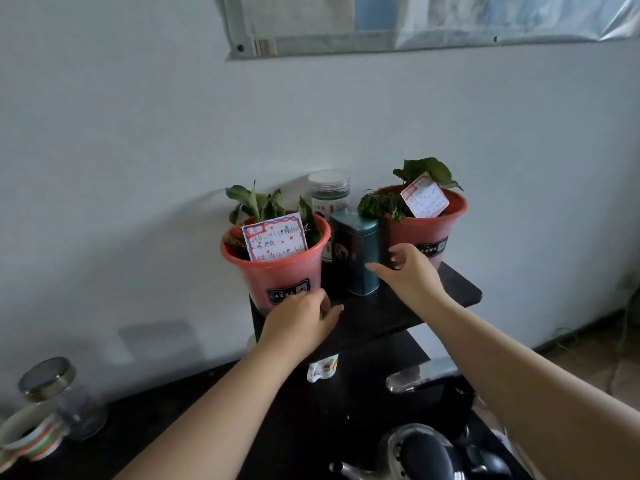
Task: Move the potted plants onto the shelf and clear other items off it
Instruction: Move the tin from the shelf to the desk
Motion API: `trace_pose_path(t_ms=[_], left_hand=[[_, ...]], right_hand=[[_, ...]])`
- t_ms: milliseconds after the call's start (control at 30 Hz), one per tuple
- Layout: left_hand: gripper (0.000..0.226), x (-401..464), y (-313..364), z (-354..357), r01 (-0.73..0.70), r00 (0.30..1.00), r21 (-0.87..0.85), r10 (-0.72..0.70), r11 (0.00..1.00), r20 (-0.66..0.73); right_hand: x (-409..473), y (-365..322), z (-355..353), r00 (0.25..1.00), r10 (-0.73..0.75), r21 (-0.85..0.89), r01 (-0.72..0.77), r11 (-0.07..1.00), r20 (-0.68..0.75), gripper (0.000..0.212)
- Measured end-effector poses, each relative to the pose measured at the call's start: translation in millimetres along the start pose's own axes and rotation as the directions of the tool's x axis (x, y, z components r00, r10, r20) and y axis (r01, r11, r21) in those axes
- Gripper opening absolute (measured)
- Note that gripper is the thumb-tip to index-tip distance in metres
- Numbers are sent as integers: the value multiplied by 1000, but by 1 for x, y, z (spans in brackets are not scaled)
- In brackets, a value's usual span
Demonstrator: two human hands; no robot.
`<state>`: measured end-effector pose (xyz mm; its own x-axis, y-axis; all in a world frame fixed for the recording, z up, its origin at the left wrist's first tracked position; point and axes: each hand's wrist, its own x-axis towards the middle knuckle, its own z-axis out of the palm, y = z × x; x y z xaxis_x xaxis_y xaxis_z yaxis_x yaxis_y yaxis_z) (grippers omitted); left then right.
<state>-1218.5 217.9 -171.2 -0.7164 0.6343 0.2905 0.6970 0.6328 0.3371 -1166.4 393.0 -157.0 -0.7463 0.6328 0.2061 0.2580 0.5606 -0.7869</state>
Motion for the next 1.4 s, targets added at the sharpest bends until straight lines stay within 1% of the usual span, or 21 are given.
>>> trace_pose_path(t_ms=[133, 233, 367, 567, 667, 833, 967, 1033, 1100, 1200, 1267, 1333, 1400], left_hand=[[29, 3, -6, 8, 55, 998, -9, -55, 998, -6], [29, 2, -7, 13, 116, 993, -12, -116, 993, -7], [29, 1, -2, 14, 170, 985, -20, -170, 985, -8], [28, -21, 2, 13, 267, 964, -3, -267, 964, -14], [29, -34, 2, 11, 297, 955, 20, -297, 955, -11], [29, -50, 1, -2, 305, 952, -2, -305, 952, -4], [31, -61, -2, -14, 296, 952, 41, -299, 954, 65], [31, -73, -8, -21, 309, 942, 40, -312, 950, 121], [31, -91, -23, -30, 308, 941, 13, -307, 951, 140], [31, -130, -59, -50, 320, 939, -21, -314, 947, 142], [34, -161, -87, -61, 324, 936, -15, -318, 946, 149], [34, -192, -119, -74, 357, 920, -9, -350, 934, 175], [32, -220, -154, -86, 400, 895, 21, -396, 916, 206]], right_hand=[[27, -6, 18, 999, 47, 42, -47, 998, -16, 85], [39, -14, 31, 997, 70, 123, -67, 990, -22, 89], [50, -17, 36, 996, 91, 187, -87, 978, -10, 86], [49, -16, 26, 997, 64, 163, -70, 984, 41, 79], [35, -14, 14, 996, 47, 137, -56, 989, 71, 79], [-2, -9, -5, 995, 34, 172, -50, 984, 90, 78], [-43, -27, -15, 991, -41, 206, 14, 978, 130, 75], [-67, -41, -12, 987, -90, 238, 56, 970, 136, 74], [-90, -59, -3, 979, -128, 270, 82, 959, 156, 75], [-125, -90, 22, 955, -185, 404, 79, 911, 231, 75], [-148, -110, 42, 930, -248, 469, 97, 878, 272, 80], [-170, -130, 67, 897, -318, 444, 159, 882, 308, 85], [-187, -149, 94, 863, -362, 405, 208, 890, 352, 81]])
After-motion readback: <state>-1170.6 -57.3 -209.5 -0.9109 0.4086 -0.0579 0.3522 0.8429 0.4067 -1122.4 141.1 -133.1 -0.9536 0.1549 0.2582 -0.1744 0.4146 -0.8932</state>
